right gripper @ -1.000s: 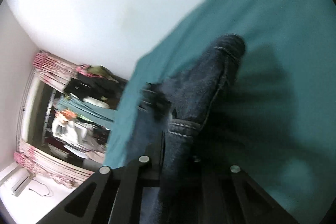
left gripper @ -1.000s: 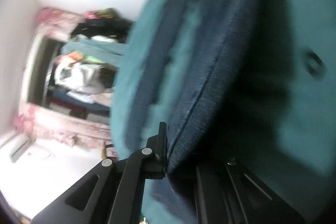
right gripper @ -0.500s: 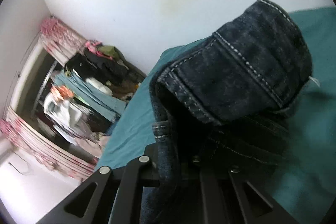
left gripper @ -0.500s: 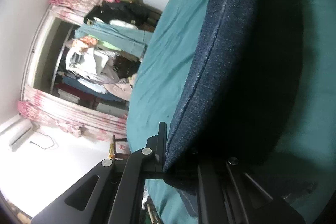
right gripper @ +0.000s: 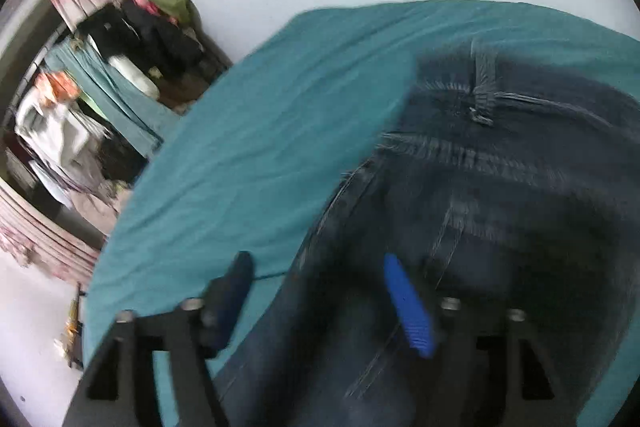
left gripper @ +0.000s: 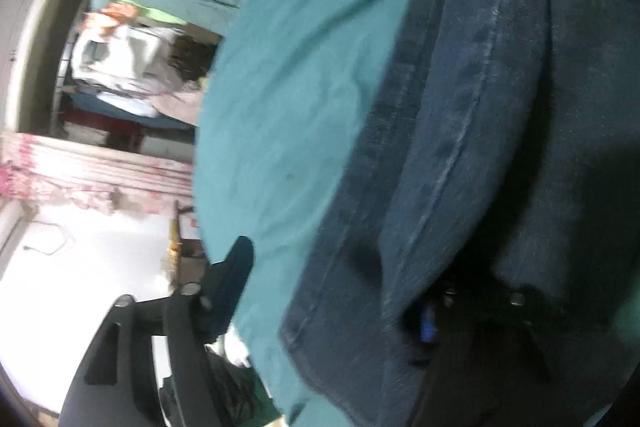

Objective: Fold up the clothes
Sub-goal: 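Lay the lifted leg onto the other leg and open both grippers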

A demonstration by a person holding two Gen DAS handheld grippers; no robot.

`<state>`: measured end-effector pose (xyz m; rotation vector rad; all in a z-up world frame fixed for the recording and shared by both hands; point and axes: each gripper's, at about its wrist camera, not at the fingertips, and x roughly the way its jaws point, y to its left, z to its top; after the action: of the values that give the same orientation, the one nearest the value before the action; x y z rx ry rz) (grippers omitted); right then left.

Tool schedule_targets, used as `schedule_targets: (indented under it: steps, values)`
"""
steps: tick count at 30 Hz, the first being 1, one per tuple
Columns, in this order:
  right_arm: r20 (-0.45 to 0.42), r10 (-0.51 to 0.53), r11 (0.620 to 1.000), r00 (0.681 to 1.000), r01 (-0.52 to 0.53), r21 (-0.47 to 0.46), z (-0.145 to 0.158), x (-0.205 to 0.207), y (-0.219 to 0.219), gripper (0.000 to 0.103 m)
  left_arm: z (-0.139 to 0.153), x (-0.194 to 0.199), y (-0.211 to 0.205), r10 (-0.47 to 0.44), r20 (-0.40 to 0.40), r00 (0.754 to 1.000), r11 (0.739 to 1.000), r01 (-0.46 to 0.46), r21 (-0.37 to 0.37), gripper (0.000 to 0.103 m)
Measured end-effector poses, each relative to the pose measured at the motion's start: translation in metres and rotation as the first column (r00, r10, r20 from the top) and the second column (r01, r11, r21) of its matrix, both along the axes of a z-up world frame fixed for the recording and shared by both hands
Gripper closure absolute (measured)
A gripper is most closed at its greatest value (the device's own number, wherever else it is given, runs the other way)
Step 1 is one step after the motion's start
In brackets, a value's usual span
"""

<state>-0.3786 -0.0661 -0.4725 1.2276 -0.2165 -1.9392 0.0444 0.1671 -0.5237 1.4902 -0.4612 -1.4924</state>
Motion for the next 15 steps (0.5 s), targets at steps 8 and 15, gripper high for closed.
schedule_targets:
  steps: [8, 15]
  values:
    - [0.101, -0.098, 0.95, 0.99, 0.123, -0.286, 0.035, 0.131, 0.184, 0.007, 0.044, 0.034, 0.086, 0.008, -0.174, 0.985, 0.989, -0.034, -0.146, 0.007]
    - [-0.292, 0.055, 0.998, 0.955, -0.046, 0.037, 0.017, 0.278, 0.217, 0.002, 0.013, 0.056, 0.074, -0.013, -0.152, 0.988, 0.996, -0.001, -0.092, 0.002]
